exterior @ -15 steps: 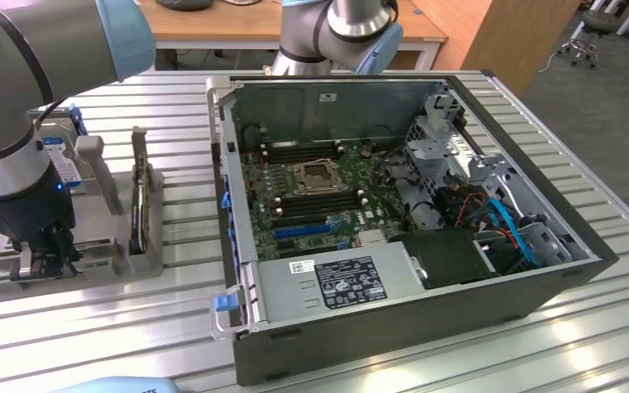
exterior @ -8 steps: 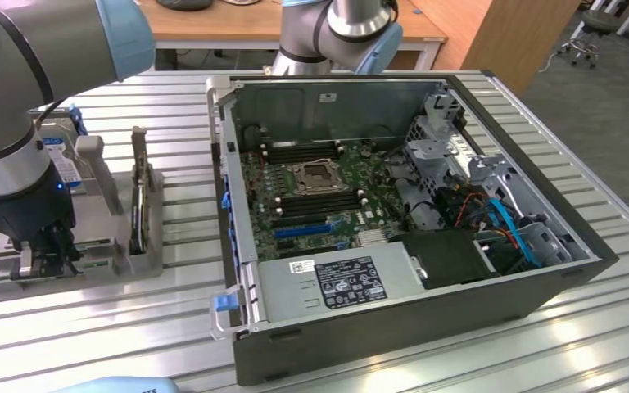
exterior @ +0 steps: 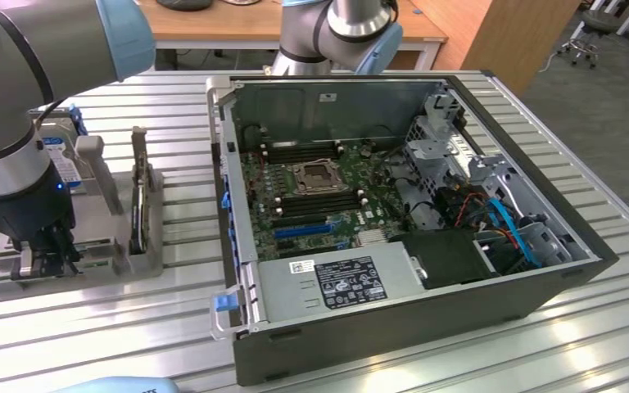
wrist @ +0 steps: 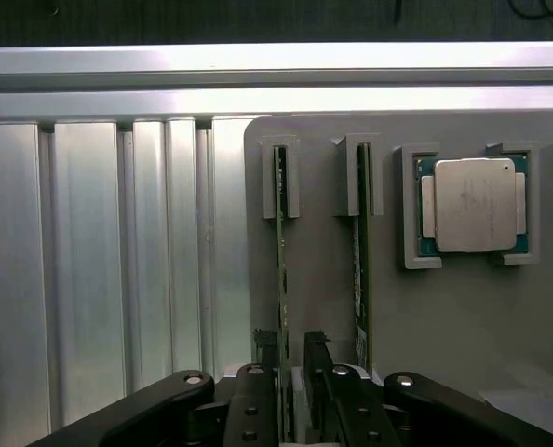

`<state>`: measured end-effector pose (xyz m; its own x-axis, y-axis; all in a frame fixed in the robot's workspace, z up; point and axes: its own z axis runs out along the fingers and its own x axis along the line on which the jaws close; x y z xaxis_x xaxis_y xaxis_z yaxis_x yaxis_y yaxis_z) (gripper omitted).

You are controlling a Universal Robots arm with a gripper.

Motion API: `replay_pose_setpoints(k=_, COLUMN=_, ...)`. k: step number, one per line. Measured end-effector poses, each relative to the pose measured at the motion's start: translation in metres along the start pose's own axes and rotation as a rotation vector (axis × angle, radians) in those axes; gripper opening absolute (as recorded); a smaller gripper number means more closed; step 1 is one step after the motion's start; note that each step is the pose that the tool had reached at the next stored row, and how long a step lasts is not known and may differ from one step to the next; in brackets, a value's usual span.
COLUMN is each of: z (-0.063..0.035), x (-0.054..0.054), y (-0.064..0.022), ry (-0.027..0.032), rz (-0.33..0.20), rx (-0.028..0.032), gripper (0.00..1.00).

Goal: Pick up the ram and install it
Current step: 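Pick up the ram and move it above insertion slot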

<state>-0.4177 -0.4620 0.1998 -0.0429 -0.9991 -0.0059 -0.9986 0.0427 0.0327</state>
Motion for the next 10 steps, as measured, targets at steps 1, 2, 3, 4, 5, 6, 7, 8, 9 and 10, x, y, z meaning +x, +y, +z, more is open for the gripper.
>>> replay_pose_setpoints(k=1, z=0.0000, x=0.0000, y=0.0000, ry=-0.0001, rz=0.000, rx=0.0000, gripper=0.28)
replay_pose_setpoints(k=2, z=0.0000, x=0.0000, y=0.0000, ry=0.0000, rz=0.000, rx=0.0000, gripper=0.21)
replay_pose_setpoints(k=3, z=0.0000, x=0.0000, y=0.0000, ry=0.0000, rz=0.000, rx=0.0001, gripper=0.21)
replay_pose_setpoints(k=4, z=0.0000, x=0.0000, y=0.0000, ry=-0.0001, rz=0.000, rx=0.0001, gripper=0.21)
replay_pose_setpoints(k=5, z=0.0000, x=0.0000, y=0.0000, ry=0.0000, rz=0.000, rx=0.0001, gripper=0.21)
replay_pose_setpoints(k=6, z=0.0000, x=0.0000, y=0.0000, ry=0.0000, rz=0.000, rx=0.0000, gripper=0.21)
replay_pose_setpoints(k=7, z=0.0000, x=0.0000, y=0.0000, ry=0.0000, rz=0.000, rx=0.0000, gripper=0.21)
replay_pose_setpoints(k=8, z=0.0000, x=0.0000, y=0.0000, ry=0.0000, rz=0.000, rx=0.0000, gripper=0.21)
replay_pose_setpoints(k=9, z=0.0000, x=0.0000, y=0.0000, ry=0.0000, rz=0.000, rx=0.0001, gripper=0.21)
replay_pose_setpoints(k=10, z=0.0000, x=0.0000, y=0.0000, ry=0.0000, rz=0.000, rx=0.0000, gripper=0.21)
